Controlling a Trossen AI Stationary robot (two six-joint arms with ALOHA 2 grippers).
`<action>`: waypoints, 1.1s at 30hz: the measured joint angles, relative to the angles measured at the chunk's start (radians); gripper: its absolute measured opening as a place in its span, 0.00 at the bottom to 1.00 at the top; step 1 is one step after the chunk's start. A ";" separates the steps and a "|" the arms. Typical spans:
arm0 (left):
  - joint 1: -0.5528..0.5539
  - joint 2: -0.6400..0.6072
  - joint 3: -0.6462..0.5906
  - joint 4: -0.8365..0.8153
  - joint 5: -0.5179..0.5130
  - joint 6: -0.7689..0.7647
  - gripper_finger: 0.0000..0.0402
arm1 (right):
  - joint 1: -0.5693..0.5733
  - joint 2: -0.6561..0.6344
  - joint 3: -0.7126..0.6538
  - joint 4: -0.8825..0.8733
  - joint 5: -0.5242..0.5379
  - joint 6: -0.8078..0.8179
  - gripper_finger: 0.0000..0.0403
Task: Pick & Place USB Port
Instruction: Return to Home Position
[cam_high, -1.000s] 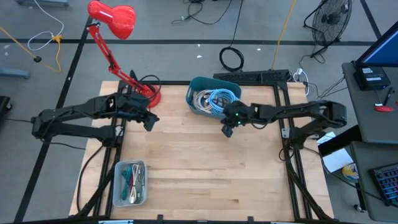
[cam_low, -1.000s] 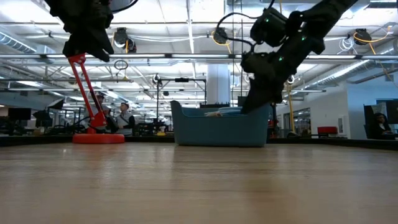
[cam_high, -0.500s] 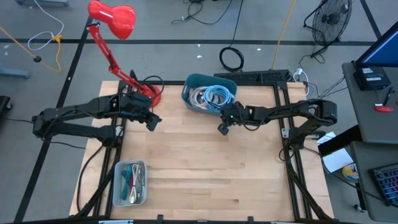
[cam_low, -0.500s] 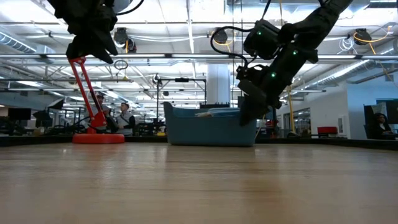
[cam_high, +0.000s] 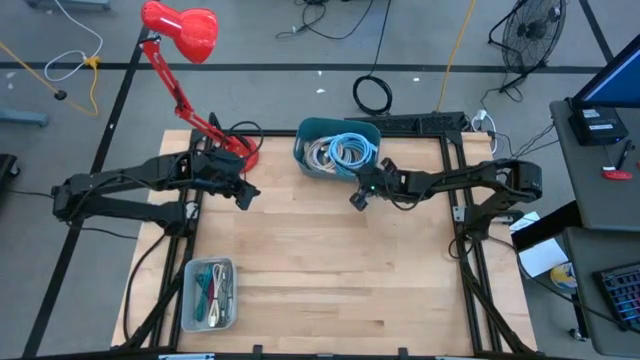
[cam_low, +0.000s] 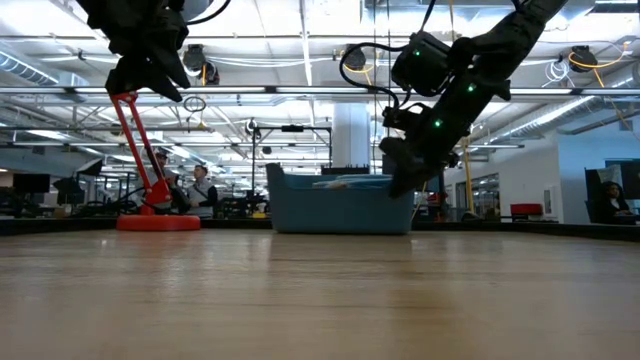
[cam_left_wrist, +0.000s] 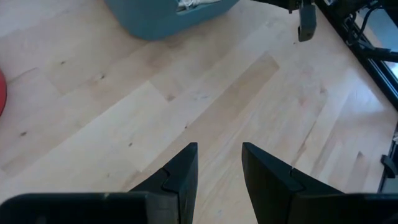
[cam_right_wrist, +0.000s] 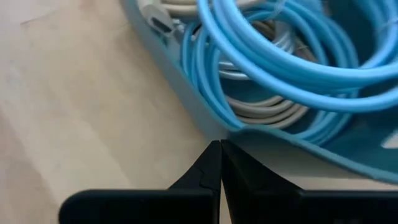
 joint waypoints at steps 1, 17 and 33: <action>0.000 0.000 0.000 0.000 0.000 0.000 0.32 | 0.000 0.000 0.000 0.000 0.018 0.000 0.00; 0.000 0.000 0.000 0.001 -0.020 -0.014 0.31 | -0.036 -0.001 0.000 0.002 0.147 0.067 0.00; 0.001 0.068 0.000 0.007 -0.027 -0.004 0.31 | 0.006 -0.011 0.017 0.276 -0.217 0.108 0.00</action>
